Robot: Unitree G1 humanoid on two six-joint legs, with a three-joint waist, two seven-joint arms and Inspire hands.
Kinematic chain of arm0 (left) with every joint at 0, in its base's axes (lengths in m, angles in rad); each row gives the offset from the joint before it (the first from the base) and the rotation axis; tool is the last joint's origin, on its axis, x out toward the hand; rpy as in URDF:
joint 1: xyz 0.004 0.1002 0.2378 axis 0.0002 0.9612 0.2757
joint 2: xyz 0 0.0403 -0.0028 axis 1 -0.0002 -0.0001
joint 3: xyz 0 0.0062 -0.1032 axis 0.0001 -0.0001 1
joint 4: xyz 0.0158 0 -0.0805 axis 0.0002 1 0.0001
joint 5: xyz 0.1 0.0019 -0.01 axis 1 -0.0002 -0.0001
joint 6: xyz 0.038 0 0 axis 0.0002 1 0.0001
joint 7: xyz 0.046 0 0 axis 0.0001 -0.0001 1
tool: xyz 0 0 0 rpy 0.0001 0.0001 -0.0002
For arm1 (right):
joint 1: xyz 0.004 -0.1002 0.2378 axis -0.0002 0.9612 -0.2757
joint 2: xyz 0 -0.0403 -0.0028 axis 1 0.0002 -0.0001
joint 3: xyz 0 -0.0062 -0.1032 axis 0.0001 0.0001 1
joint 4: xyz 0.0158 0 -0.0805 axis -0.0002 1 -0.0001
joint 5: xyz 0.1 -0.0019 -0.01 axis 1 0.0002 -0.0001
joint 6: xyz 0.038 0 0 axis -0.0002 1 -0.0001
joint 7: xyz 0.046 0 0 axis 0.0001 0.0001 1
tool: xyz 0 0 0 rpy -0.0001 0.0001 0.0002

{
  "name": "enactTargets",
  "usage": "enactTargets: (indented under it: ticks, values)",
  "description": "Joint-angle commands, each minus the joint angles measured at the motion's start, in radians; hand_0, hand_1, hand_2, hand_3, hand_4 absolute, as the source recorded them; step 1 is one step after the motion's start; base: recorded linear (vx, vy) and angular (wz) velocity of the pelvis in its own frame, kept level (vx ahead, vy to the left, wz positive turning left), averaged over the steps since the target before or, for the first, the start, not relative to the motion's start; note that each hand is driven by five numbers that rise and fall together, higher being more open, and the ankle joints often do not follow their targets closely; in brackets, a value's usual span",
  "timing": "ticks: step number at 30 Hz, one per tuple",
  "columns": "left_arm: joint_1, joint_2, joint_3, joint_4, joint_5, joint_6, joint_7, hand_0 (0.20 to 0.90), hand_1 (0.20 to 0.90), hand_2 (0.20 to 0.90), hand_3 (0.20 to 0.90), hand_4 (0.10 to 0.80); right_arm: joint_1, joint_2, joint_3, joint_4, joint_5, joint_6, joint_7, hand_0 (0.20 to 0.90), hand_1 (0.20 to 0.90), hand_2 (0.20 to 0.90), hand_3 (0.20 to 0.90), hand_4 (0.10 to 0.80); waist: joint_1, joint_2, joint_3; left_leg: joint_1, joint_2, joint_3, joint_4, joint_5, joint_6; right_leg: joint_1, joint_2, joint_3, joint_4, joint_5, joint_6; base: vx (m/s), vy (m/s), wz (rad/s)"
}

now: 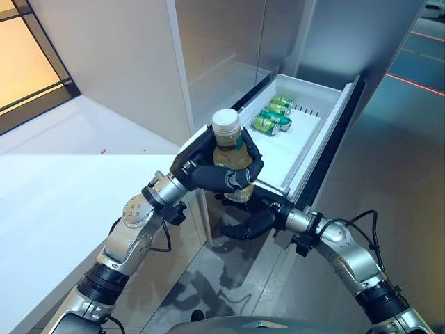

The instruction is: Put drinks into fridge and close the fridge

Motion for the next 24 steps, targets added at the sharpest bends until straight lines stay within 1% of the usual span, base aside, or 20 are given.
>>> enactTargets:
  ticks: [1, 5, 7, 12, 14, 16, 17, 19, 20, 21, 22, 24]
  values:
    - [-0.135, -0.012, 0.029, -0.043, -0.032, -0.080, 0.008, 0.300, 0.300, 0.300, 0.200, 0.100, -0.117, 0.006, -0.070, -0.137, 0.158, -0.031, 0.052, 0.900, 0.900, 0.900, 0.900, 0.800, 0.005, 0.000, -0.045, 0.046, -0.067, 0.042, 0.011, -0.137, 0.068, -0.054, 0.051, 0.024, 0.101, -0.060, 0.030, 0.000, 0.000, 0.00]
    - [-0.157, 0.002, 0.000, -0.014, -0.011, -0.066, 0.042, 0.300, 0.300, 0.300, 0.200, 0.100, -0.146, -0.007, -0.049, -0.147, 0.222, 0.019, 0.092, 0.900, 0.900, 0.900, 0.900, 0.800, 0.004, -0.005, -0.047, 0.043, -0.068, 0.047, 0.012, -0.135, 0.068, -0.055, 0.052, 0.023, 0.096, -0.055, 0.030, 0.000, 0.000, 0.00]
    - [-0.170, 0.012, -0.012, 0.012, -0.004, -0.068, 0.062, 0.300, 0.300, 0.300, 0.200, 0.100, -0.164, -0.020, -0.038, -0.156, 0.233, 0.021, 0.105, 0.900, 0.900, 0.900, 0.900, 0.800, 0.005, -0.007, -0.048, 0.042, -0.069, 0.049, 0.015, -0.134, 0.066, -0.054, 0.051, 0.022, 0.094, -0.053, 0.029, 0.000, 0.000, 0.00]
    - [-0.185, 0.011, -0.025, 0.054, 0.012, -0.067, 0.097, 0.300, 0.300, 0.300, 0.200, 0.100, -0.196, -0.030, -0.026, -0.173, 0.261, 0.029, 0.124, 0.900, 0.900, 0.900, 0.900, 0.800, 0.003, -0.010, -0.049, 0.041, -0.069, 0.051, 0.015, -0.134, 0.066, -0.055, 0.051, 0.021, 0.090, -0.049, 0.030, 0.000, 0.000, 0.00]
    - [-0.189, 0.009, -0.033, 0.073, 0.027, -0.067, 0.119, 0.300, 0.300, 0.300, 0.200, 0.100, -0.207, -0.033, -0.023, -0.180, 0.254, 0.009, 0.120, 0.900, 0.900, 0.900, 0.900, 0.800, 0.003, -0.011, -0.050, 0.039, -0.069, 0.052, 0.016, -0.134, 0.066, -0.055, 0.051, 0.022, 0.090, -0.049, 0.030, 0.000, 0.000, 0.00]
    - [-0.189, 0.003, -0.035, 0.088, 0.035, -0.063, 0.130, 0.300, 0.300, 0.300, 0.200, 0.100, -0.215, -0.036, -0.029, -0.187, 0.254, -0.011, 0.097, 0.900, 0.900, 0.900, 0.900, 0.800, 0.002, -0.012, -0.050, 0.038, -0.069, 0.053, 0.017, -0.134, 0.066, -0.055, 0.050, 0.021, 0.088, -0.048, 0.030, 0.000, 0.000, 0.00]
    - [-0.189, -0.002, -0.032, 0.098, 0.031, -0.057, 0.134, 0.300, 0.300, 0.300, 0.200, 0.100, -0.221, -0.034, -0.043, -0.190, 0.265, -0.006, 0.058, 0.900, 0.900, 0.900, 0.900, 0.800, 0.001, -0.013, -0.050, 0.038, -0.069, 0.053, 0.017, -0.135, 0.066, -0.055, 0.050, 0.022, 0.088, -0.047, 0.030, 0.000, 0.000, 0.00]
    - [-0.186, -0.005, -0.030, 0.106, 0.026, -0.063, 0.130, 0.300, 0.300, 0.300, 0.200, 0.100, -0.221, -0.034, -0.056, -0.188, 0.276, -0.008, 0.027, 0.900, 0.900, 0.900, 0.900, 0.800, 0.000, -0.013, -0.052, 0.039, -0.069, 0.055, 0.017, -0.135, 0.065, -0.056, 0.050, 0.021, 0.088, -0.046, 0.031, 0.000, 0.000, 0.00]
    - [-0.181, -0.009, -0.028, 0.105, 0.018, -0.068, 0.126, 0.300, 0.300, 0.300, 0.200, 0.100, -0.218, -0.031, -0.070, -0.187, 0.305, 0.006, -0.016, 0.900, 0.900, 0.900, 0.900, 0.800, -0.001, -0.012, -0.052, 0.038, -0.068, 0.058, 0.018, -0.135, 0.065, -0.057, 0.049, 0.020, 0.088, -0.046, 0.031, 0.000, 0.000, 0.00]
    - [-0.181, -0.009, -0.028, 0.105, 0.018, -0.068, 0.126, 0.300, 0.300, 0.300, 0.200, 0.100, -0.217, -0.031, -0.070, -0.188, 0.305, 0.006, -0.016, 0.900, 0.900, 0.900, 0.900, 0.800, -0.001, -0.012, -0.052, 0.038, -0.068, 0.058, 0.018, -0.135, 0.065, -0.057, 0.049, 0.020, 0.088, -0.046, 0.031, 0.000, 0.000, 0.00]
    - [-0.171, -0.018, -0.022, 0.103, 0.014, -0.081, 0.119, 0.300, 0.300, 0.300, 0.200, 0.100, -0.210, -0.021, -0.087, -0.182, 0.333, 0.021, -0.062, 0.900, 0.900, 0.900, 0.900, 0.800, -0.002, -0.011, -0.053, 0.038, -0.067, 0.060, 0.018, -0.136, 0.065, -0.058, 0.050, 0.020, 0.088, -0.047, 0.032, 0.000, 0.000, 0.00]
    - [-0.160, -0.030, -0.018, 0.087, 0.012, -0.099, 0.120, 0.300, 0.300, 0.300, 0.200, 0.100, -0.189, 0.002, -0.107, -0.169, 0.368, 0.042, -0.116, 0.900, 0.900, 0.900, 0.900, 0.800, -0.005, -0.009, -0.053, 0.038, -0.067, 0.062, 0.018, -0.136, 0.065, -0.060, 0.050, 0.020, 0.090, -0.046, 0.032, 0.000, 0.000, 0.00]
